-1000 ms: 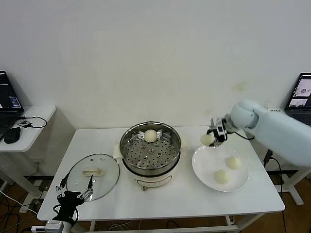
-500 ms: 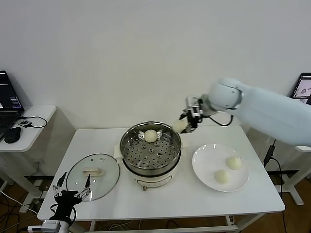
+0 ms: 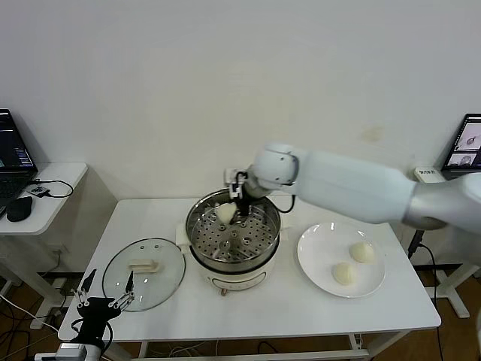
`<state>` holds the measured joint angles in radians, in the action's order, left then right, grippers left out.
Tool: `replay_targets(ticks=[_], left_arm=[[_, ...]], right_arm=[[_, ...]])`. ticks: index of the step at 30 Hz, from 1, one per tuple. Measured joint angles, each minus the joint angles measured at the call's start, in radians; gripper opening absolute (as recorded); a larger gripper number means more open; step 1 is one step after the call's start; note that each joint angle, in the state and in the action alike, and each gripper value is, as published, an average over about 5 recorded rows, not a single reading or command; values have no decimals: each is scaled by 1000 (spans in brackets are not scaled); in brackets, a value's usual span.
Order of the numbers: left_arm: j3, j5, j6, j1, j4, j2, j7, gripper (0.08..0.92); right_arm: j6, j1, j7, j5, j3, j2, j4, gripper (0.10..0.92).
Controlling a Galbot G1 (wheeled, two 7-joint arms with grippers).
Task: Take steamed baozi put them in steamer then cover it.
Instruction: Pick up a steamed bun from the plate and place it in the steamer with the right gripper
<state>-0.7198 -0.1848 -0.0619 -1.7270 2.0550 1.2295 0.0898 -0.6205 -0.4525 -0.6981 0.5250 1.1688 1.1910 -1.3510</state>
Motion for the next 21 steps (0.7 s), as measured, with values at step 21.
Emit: replay_targets(ticks=[21], left_arm=[[-6,-6,-2,5,-4,-5,0,823]], right_arm=[[-29,101,45,-30,-2,177,169,661]])
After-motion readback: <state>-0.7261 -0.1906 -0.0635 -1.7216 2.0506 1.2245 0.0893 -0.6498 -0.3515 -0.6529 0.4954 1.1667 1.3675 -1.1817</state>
